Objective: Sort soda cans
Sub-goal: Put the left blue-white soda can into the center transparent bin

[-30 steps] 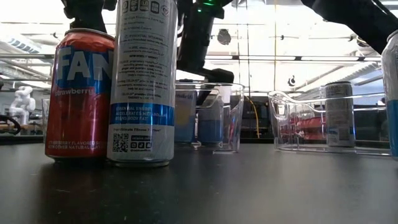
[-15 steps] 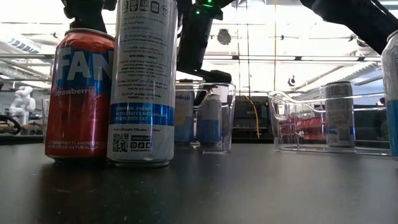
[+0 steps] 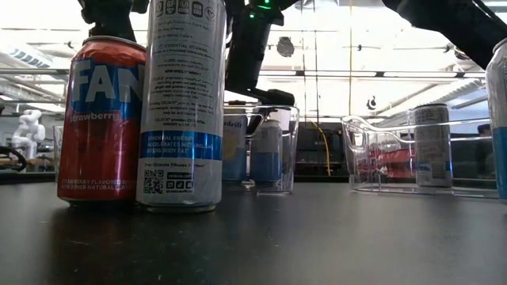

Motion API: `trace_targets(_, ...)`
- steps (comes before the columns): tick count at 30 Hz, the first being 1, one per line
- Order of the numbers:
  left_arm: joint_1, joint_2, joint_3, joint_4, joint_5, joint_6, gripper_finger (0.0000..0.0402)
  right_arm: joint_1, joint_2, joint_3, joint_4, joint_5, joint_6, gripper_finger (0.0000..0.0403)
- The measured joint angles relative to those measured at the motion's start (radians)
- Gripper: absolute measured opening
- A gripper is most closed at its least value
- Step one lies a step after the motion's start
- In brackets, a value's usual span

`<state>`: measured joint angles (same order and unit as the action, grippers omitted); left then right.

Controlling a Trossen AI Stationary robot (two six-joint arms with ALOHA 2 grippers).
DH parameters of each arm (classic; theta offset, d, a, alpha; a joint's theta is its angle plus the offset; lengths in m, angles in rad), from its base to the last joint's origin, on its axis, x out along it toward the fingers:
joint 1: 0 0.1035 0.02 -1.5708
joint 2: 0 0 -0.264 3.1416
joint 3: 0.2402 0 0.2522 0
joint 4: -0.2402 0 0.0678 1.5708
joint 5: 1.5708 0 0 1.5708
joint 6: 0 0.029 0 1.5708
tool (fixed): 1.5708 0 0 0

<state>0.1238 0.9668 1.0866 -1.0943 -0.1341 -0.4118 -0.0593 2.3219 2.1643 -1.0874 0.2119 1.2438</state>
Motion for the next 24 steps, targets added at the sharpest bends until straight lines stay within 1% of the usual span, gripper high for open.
trace_targets(8, 0.000, 0.000, 0.000, 0.000, 0.000, 0.000, 0.0258, 0.000, 0.000, 0.000, 0.000, -0.001, -0.004, 0.0317)
trace_targets(17, 0.000, 0.000, 0.000, 0.000, 0.000, 0.000, 0.0258, 0.000, -0.001, 0.000, 0.003, -0.005, -0.006, 0.0377)
trace_targets(21, 0.000, 0.000, 0.000, 0.000, 0.000, 0.000, 0.0258, 0.000, -0.011, 0.005, -0.004, -0.008, -0.018, 0.0386)
trace_targets(24, 0.000, 0.000, 0.000, 0.000, 0.000, 0.000, 0.0258, 0.004, -0.023, 0.040, -0.018, -0.014, -0.042, 0.0386)
